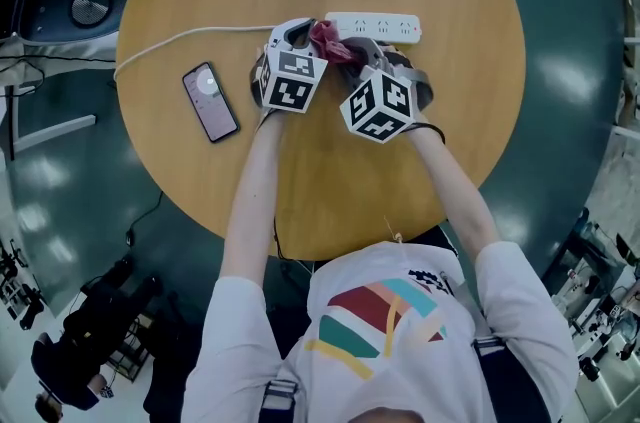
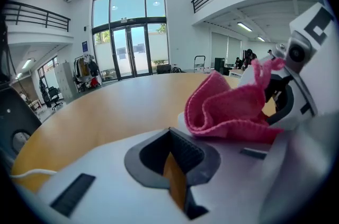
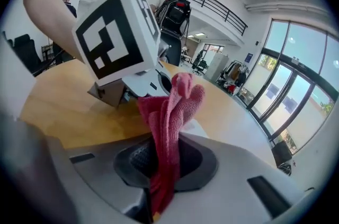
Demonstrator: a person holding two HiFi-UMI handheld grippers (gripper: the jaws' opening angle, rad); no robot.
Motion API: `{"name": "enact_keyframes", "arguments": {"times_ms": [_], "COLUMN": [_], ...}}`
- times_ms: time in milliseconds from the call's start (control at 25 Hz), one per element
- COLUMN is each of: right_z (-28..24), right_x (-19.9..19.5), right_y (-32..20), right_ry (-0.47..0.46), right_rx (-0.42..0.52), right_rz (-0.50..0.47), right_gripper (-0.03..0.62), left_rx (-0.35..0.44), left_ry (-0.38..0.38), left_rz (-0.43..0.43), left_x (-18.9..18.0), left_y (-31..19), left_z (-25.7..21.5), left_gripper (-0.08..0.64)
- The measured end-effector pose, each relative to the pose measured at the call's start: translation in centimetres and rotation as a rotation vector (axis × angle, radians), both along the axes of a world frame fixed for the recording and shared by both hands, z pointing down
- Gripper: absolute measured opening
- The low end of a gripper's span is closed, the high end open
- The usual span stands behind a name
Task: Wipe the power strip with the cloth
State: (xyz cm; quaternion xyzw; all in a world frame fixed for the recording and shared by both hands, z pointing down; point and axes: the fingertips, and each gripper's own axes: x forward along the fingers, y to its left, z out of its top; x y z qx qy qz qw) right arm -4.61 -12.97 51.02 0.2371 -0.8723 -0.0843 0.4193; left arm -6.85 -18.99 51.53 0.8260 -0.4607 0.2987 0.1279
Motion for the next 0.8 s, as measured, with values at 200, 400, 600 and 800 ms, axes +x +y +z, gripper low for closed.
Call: {"name": "enact_keyframes", "arguments": {"times_ms": [200, 400, 600, 800], "right_z": [1.1, 0.5, 0.8, 1.0], "right_x": [-0.4, 1.0, 4.7, 10.2], "right_y": [0.1, -0.2, -0.5, -0.8], "right_ry": [0.047, 0.058, 0.105, 0.178], "right_rx": [0.049, 0.069, 0.093, 0.121], "right_rz": [-0.048, -0.043, -0.016, 0.038], "right_gripper": [0.04, 0.04, 0.04, 0.04], "left_rx": [0.007, 0.007, 0.015, 0.015], "left_ry": [-0.007, -0.008, -0.026, -0.027], "left_rz": [0.003, 0.013, 0.047, 0.042], "left_x": [0.1, 0.4, 0.5, 0.5], "left_y": [-0.1, -0.1, 0.0, 0.1], "left_z": [0.2, -0.1, 0.1, 0.1], "left_gripper": [0.031, 0.031, 0.031, 0.031]}}
